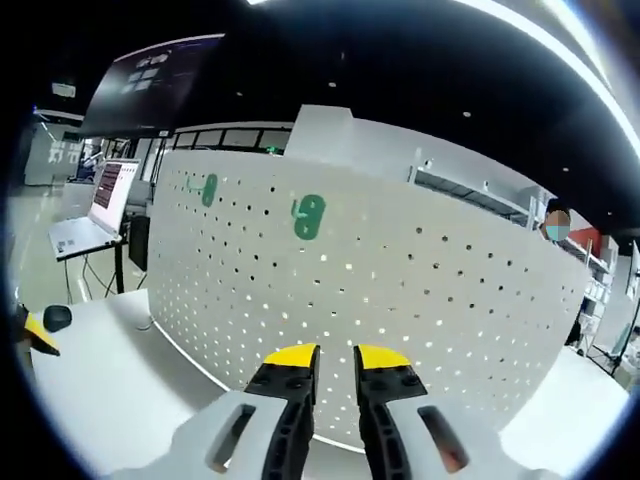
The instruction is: Insert the hook assembly into the mounting plate slot until the hook locks in place.
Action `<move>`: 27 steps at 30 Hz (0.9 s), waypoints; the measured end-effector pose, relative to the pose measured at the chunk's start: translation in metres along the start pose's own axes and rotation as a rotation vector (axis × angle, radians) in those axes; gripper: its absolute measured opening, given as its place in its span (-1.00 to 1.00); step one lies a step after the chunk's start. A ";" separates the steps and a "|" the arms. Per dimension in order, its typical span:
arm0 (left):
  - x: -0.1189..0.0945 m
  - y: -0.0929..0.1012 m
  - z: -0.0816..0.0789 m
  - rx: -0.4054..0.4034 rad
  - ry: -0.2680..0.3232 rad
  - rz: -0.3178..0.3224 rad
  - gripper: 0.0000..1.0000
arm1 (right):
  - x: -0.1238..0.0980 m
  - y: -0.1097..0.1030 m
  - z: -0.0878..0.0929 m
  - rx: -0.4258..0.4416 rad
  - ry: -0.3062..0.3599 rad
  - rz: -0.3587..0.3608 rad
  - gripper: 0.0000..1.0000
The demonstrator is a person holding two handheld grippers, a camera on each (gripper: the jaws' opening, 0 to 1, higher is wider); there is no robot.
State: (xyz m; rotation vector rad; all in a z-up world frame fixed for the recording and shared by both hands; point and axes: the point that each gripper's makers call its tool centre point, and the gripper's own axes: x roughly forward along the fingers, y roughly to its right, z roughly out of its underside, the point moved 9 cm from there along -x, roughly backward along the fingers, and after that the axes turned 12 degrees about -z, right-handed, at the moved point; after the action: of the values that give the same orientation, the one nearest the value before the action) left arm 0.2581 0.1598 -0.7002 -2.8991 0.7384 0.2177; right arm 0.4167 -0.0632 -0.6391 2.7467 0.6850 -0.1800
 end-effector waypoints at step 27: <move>0.001 0.005 0.005 0.025 -0.038 -0.025 0.30 | -0.058 0.005 0.121 0.058 -0.340 -0.124 -0.73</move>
State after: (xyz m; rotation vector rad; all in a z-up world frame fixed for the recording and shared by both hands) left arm 0.2563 0.1556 -0.7063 -2.8710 0.6931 0.2578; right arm 0.3623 -0.1319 -0.7411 2.6310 0.7610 -0.6859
